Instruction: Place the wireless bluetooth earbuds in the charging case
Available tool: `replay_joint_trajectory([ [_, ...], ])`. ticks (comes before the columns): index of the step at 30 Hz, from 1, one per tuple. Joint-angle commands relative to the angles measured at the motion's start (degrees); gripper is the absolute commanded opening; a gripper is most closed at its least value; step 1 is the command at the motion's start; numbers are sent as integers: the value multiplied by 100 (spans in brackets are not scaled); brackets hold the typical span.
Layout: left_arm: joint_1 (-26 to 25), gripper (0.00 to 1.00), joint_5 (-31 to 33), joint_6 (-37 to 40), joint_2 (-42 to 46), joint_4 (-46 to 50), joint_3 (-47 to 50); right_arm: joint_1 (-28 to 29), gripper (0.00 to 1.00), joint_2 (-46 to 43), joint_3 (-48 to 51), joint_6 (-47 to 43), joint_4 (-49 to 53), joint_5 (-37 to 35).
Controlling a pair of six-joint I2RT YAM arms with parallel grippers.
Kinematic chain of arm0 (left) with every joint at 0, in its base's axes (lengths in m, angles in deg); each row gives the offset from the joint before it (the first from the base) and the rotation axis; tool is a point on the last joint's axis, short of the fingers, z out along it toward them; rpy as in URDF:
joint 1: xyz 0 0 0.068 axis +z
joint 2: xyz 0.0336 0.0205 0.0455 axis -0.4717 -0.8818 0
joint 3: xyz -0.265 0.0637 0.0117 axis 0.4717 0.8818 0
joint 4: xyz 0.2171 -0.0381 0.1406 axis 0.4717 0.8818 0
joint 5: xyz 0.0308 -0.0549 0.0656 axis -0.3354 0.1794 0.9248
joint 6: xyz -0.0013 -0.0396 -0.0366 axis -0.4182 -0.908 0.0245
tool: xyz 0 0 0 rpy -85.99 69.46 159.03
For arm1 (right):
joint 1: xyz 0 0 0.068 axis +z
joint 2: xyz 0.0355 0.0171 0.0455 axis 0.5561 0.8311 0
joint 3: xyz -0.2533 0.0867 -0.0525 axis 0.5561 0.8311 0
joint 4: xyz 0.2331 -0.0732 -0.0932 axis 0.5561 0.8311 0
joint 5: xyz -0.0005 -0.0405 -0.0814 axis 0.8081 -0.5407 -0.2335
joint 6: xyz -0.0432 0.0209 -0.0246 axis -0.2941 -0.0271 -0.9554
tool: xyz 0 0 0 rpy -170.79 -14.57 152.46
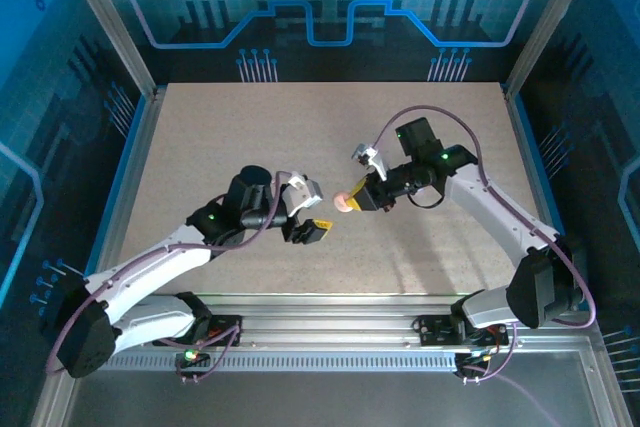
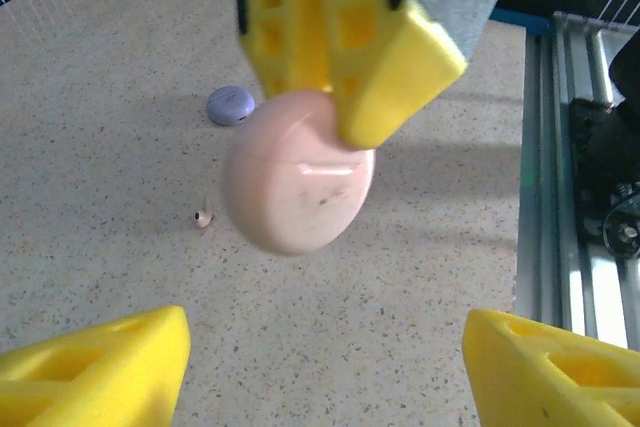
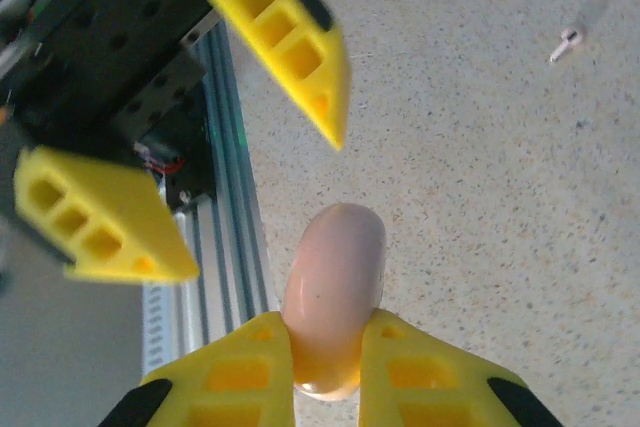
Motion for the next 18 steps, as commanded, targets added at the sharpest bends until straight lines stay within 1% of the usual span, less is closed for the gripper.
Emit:
replay_joint_trajectory([
  [1, 114, 70, -838, -24, 199, -96, 103, -57, 15, -90, -122, -1290, 491, 291],
  [3, 129, 68, -943, 121, 229, -87, 135, -32, 14, -221, -50, -1648, 494, 370],
  [6, 138, 67, -1133, 357, 218, 6, 119, 21, 12, -369, -2, -2353, 708, 404],
  [8, 139, 65, -1328, 635, 204, 93, 118, 59, 12, -420, -42, -2559, 806, 308],
  [9, 137, 61, -1443, 839, 192, 154, 118, 70, 12, -437, -74, -2676, 862, 283],
  [10, 132, 59, -1495, 967, 195, 200, 130, 106, 12, -445, -102, -2839, 931, 284],
  [12, 127, 59, -1472, 1033, 195, 152, 155, 196, 12, -475, -133, -3100, 1022, 207],
  [14, 129, 59, -1441, 1146, 196, 176, 146, 314, 12, -477, -173, -3263, 1068, 93],
  [18, 118, 59, -1418, 1262, 194, 187, 126, 573, 12, -401, -280, -3311, 1097, -116],
])
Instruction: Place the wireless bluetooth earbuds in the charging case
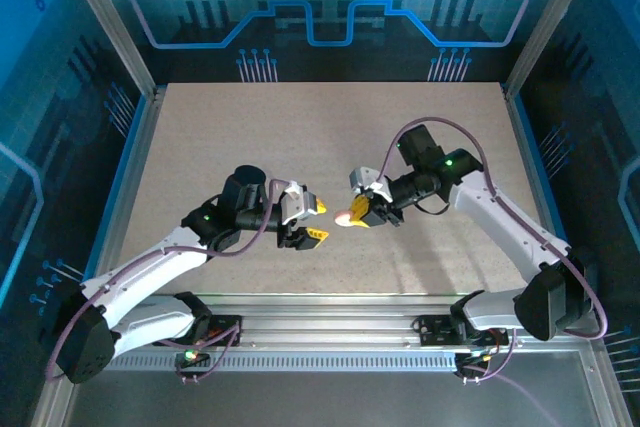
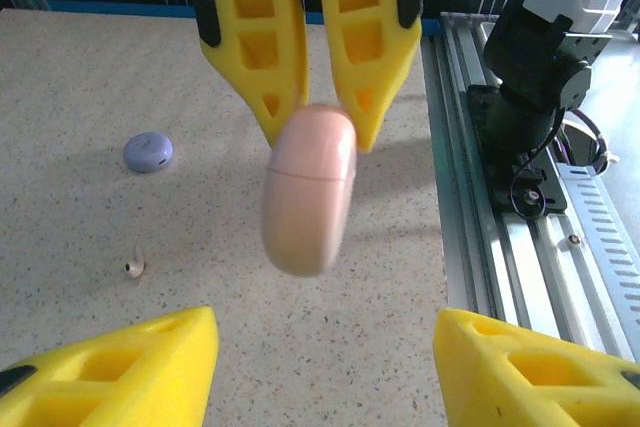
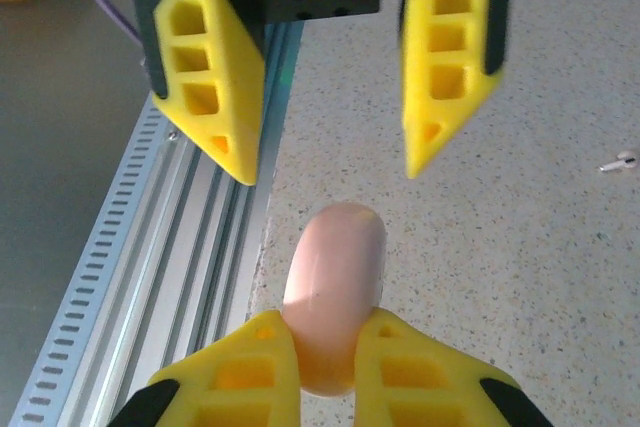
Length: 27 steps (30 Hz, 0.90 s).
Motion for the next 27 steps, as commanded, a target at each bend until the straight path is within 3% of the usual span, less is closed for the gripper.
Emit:
replay_joint_trajectory([
  [1, 16, 59, -269, 384, 63, 81, 72, 258, 12, 9, -259, -343, 222, -144],
  [19, -216, 40, -350, 907, -111, 505, -93, 744, 12, 449, -578, -194, 48, -261],
  [27, -244, 40, -367, 766, -134, 207, -46, 785, 12, 466, -569, -200, -33, -102],
])
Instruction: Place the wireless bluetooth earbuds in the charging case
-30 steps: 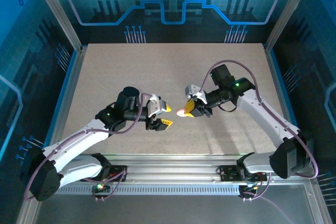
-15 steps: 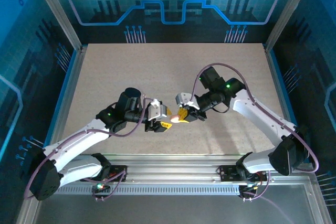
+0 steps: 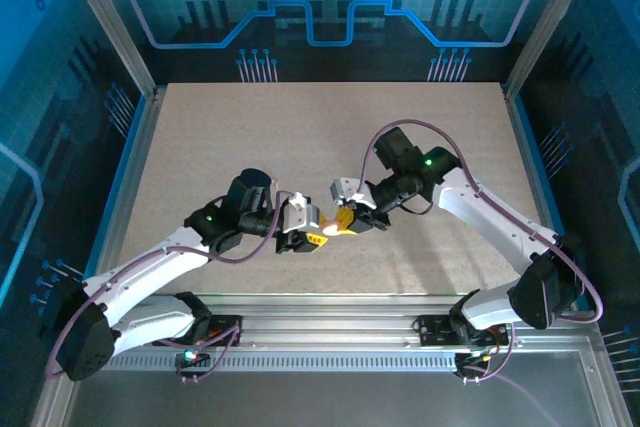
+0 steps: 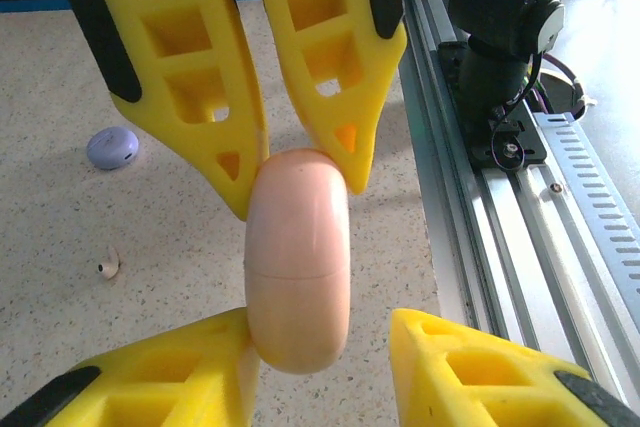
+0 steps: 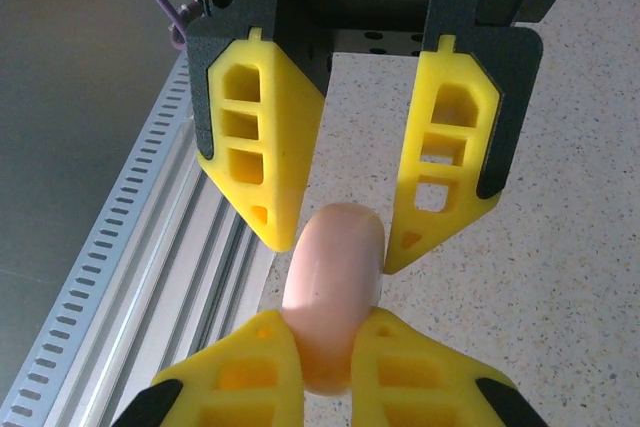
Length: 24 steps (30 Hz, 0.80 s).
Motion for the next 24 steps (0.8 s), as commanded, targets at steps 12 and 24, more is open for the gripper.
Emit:
replay_joint_trajectory([
  [12, -86, 39, -289, -74, -54, -301, -57, 111, 12, 77, -162, -45, -166, 333],
  [24, -115, 14, -241, -145, -19, -247, -117, 48, 24, -14, -43, 432, -479, 192],
])
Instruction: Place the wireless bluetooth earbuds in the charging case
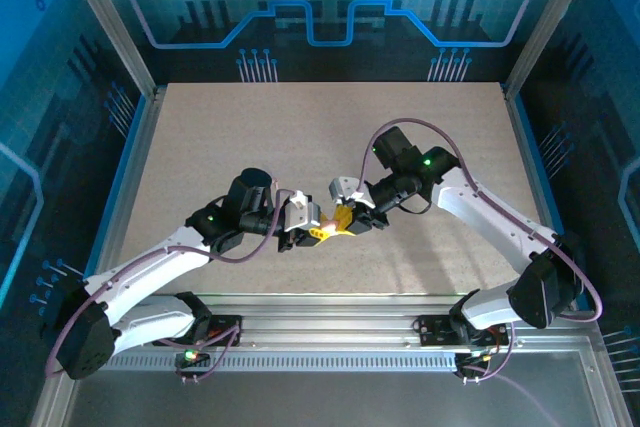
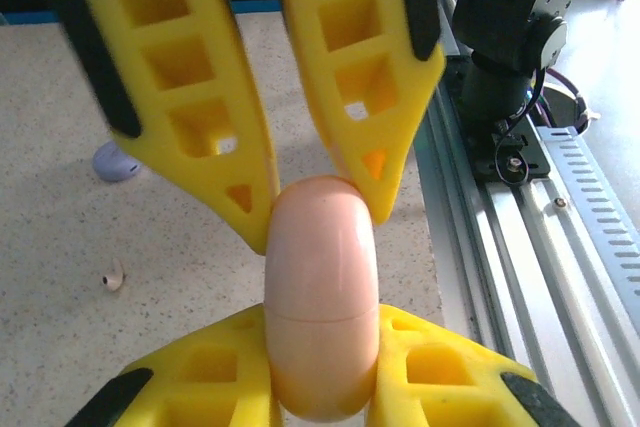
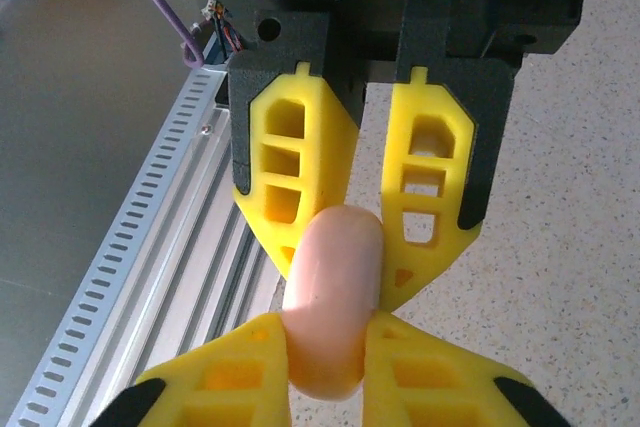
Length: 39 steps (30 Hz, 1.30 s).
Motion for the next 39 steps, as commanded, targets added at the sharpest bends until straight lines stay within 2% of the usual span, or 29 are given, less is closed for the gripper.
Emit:
replay_joint_trajectory([
  [1, -73, 14, -228, 0, 18, -49, -107, -26, 27, -129, 79, 448, -528, 13],
  [5, -69, 14, -154, -323, 35, -364, 59, -228, 43, -778, 724, 1204, -1392, -179],
  [12, -71, 13, -80, -976, 47, -1263, 457, -276, 62, -1784, 1703, 2155, -2582, -567],
  [17, -65, 13, -72, -1254, 56, -1579, 581, -243, 64, -2004, 1929, 2457, -2886, -450],
  [24, -71, 13, -9, -1474, 84, -1849, 654, -53, 64, -1863, 1951, 2576, -2944, -384],
  [39, -71, 13, -63, -1445, 205, -1699, 603, 5, 65, -1571, 1816, 2638, -3060, -769],
])
